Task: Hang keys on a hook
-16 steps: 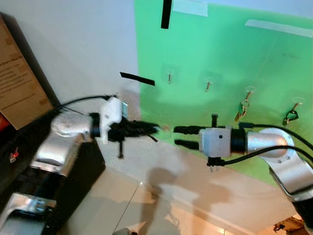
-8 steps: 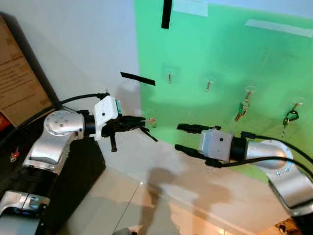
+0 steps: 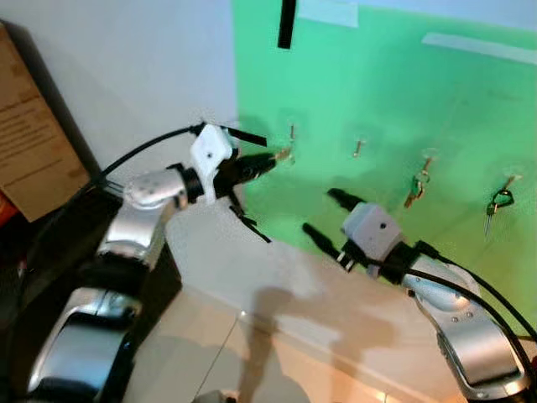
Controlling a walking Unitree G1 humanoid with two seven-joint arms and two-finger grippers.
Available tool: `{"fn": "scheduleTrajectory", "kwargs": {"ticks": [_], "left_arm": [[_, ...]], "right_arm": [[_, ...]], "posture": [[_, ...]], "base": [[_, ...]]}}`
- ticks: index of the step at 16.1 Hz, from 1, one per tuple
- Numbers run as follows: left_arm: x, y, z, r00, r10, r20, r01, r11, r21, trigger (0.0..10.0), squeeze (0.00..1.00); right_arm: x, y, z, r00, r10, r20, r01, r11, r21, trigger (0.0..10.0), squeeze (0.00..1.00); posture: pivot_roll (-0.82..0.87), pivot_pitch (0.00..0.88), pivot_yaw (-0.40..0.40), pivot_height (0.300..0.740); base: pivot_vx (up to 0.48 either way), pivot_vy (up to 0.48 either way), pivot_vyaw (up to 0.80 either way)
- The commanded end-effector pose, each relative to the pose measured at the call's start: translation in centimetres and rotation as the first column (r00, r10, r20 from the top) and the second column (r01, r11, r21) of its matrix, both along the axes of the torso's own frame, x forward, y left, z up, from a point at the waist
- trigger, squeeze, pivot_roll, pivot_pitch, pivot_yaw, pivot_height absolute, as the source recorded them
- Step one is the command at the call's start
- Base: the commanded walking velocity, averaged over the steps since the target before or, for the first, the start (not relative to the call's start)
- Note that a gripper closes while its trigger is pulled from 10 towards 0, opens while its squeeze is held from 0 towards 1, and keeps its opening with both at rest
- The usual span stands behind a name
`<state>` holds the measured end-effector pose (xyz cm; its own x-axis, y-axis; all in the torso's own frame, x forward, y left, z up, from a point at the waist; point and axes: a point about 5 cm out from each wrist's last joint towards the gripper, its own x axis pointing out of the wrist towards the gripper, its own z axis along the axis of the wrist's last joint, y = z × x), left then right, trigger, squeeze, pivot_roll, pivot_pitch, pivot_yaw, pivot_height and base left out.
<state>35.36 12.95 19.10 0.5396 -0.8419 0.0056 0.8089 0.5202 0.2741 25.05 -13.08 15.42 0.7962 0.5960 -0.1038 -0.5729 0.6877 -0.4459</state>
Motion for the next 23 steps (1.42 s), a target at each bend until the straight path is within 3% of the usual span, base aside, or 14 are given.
{"fn": "scheduleTrajectory", "kwargs": {"ticks": [1, 6, 12, 15, 18, 20, 23], "left_arm": [[0.7, 0.6, 1.2, 0.999, 0.038, 0.023, -0.037, 0.998, -0.055, 0.0, 0.0], [2.2, 1.5, 2.5, 0.999, 0.031, -0.009, -0.032, 0.991, -0.133, 0.0, 0.0], [2.5, -0.1, 2.9, 0.992, -0.108, -0.064, 0.095, 0.978, -0.187, 0.0, 0.0], [2.6, -0.9, 2.5, 0.986, -0.143, -0.083, 0.13, 0.98, -0.149, 0.0, 0.0], [2.9, -1.1, 2.1, 0.992, -0.096, -0.08, 0.086, 0.989, -0.122, 0.0, 0.0], [3.3, -0.4, 2.1, 0.999, -0.013, -0.043, 0.009, 0.997, -0.078, 0.0, 0.0], [3.2, 0.4, 1.9, 1.0, -0.008, -0.026, 0.007, 0.999, -0.051, 0.0, 0.0]], "right_arm": [[0.0, -0.3, 0.0, 0.999, -0.046, 0.006, 0.046, 0.999, 0.0, 10.0, 1.0], [-0.3, 0.2, 0.5, 0.998, -0.062, 0.018, 0.062, 0.998, 0.023, 10.0, 1.0], [-0.4, 0.3, 1.0, 0.998, -0.056, 0.021, 0.056, 0.998, 0.031, 10.0, 1.0], [-0.6, 0.1, 0.9, 0.998, -0.064, 0.008, 0.064, 0.997, 0.038, 10.0, 1.0], [-0.7, -0.1, 1.0, 0.997, -0.071, 0.007, 0.071, 0.997, 0.034, 10.0, 1.0], [-0.9, -0.1, 1.2, 0.997, -0.074, 0.01, 0.074, 0.997, 0.028, 10.0, 1.0], [-1.1, 0.0, 1.3, 0.998, -0.07, 0.008, 0.07, 0.997, 0.028, 10.0, 1.0]], "posture": [[-0.14, 0.0, 0.049, 0.74], [-0.16, 0.0, 0.051, 0.74], [-0.2, 0.0, 0.089, 0.74], [-0.21, 0.0, 0.104, 0.74], [-0.23, 0.0, 0.112, 0.74], [-0.23, 0.0, 0.112, 0.74], [-0.22, 0.0, 0.103, 0.74]], "base": [[0.0, 0.0, 0.0], [0.0, 0.0, 0.0], [0.0, 0.0, 0.0], [0.0, 0.0, 0.0], [0.0, 0.0, 0.0], [0.0, 0.0, 0.0], [0.0, 0.0, 0.0]]}}
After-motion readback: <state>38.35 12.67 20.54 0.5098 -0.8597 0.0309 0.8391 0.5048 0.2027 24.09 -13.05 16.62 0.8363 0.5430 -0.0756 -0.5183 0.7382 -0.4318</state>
